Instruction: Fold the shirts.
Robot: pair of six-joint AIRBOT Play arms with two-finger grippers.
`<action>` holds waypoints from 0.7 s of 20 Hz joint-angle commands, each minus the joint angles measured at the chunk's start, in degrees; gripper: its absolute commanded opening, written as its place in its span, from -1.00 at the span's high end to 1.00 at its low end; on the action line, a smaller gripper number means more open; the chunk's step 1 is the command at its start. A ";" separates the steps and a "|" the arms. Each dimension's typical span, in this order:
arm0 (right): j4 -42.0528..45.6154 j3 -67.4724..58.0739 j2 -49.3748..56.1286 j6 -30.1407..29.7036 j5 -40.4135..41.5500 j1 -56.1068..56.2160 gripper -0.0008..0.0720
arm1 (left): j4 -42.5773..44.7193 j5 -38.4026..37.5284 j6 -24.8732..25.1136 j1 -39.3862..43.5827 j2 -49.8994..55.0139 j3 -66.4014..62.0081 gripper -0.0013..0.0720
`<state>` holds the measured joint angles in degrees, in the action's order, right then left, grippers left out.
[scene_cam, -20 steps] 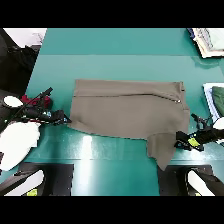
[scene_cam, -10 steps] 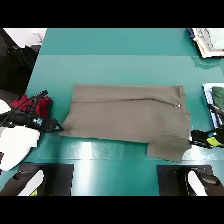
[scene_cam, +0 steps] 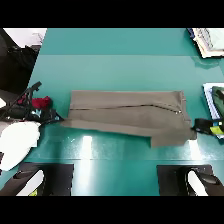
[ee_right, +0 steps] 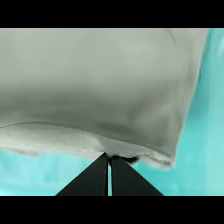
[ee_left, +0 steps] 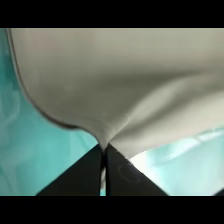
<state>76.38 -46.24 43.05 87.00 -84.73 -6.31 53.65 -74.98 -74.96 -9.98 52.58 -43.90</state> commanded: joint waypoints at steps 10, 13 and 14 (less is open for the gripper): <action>-1.64 -29.53 38.25 -2.01 10.71 8.07 0.93 | -6.97 14.80 0.39 0.00 28.28 -17.49 0.90; -1.84 -35.50 43.71 -1.97 10.80 7.67 0.93 | -8.09 17.46 0.42 0.00 30.62 -19.80 0.90; -1.84 -37.13 45.24 -1.97 10.84 7.69 0.93 | -8.11 18.23 0.44 0.00 30.99 -20.44 0.90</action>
<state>74.65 -77.93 82.91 85.06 -74.35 1.28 46.39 -59.90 -74.65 -9.96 80.95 -62.00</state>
